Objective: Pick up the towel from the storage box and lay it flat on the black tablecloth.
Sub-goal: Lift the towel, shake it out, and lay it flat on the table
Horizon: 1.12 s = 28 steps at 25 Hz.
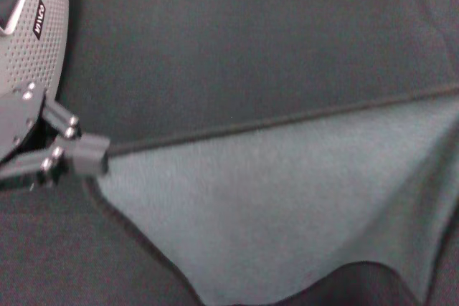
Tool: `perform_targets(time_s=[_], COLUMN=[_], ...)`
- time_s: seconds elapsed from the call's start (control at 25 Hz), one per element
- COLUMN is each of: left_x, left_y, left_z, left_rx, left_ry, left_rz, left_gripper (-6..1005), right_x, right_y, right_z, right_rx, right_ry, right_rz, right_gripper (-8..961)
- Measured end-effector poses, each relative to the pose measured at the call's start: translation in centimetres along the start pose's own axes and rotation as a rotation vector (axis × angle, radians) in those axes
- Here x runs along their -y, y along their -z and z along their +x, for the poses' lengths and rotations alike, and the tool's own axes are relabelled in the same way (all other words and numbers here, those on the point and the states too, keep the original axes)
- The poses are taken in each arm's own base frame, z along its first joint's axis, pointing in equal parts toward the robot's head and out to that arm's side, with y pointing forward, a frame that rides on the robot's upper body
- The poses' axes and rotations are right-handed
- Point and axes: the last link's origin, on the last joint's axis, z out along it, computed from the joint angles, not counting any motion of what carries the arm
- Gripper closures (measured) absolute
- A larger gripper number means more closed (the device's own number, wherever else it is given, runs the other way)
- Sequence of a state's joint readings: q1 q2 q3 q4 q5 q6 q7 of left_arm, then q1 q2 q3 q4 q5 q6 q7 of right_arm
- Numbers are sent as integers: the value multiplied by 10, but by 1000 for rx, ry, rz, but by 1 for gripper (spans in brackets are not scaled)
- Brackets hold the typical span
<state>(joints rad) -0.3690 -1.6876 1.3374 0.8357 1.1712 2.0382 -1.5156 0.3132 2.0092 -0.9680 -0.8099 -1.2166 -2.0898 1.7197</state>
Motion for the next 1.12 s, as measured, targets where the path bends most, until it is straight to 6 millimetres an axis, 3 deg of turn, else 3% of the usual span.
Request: perform_targets(time_s=[0.08,0.12,0.2,0.36,0.52,0.8,1.12], left_x=[13,24,39,76,102,129,139], left_y=[3,3,0,-14,-23,-16,-15], left_z=[-3,-8,-14,-25,-23,-22,-23], left_rx=[-7,-4,28,172,219,215,214], left_ry=[18,36,61,112,128,148,158], left_rz=[69,119,179,302,396,588,659], left_gripper=[982,982,983,983,983,983,983], right_x=[7,32,64,97,127,149,161], right_y=[-2,-12,-22,-36,-45,-36,-29], right_z=[2,10,20,23,29,22,-4], right_rx=[-8,-54,-141,-276,-478,-590,-610], right_ry=[-6,-25,-7,58,141,260,391], right_rz=[20,101,213,305,393,505,572], right_gripper=[939,939,939,939,939,939,939])
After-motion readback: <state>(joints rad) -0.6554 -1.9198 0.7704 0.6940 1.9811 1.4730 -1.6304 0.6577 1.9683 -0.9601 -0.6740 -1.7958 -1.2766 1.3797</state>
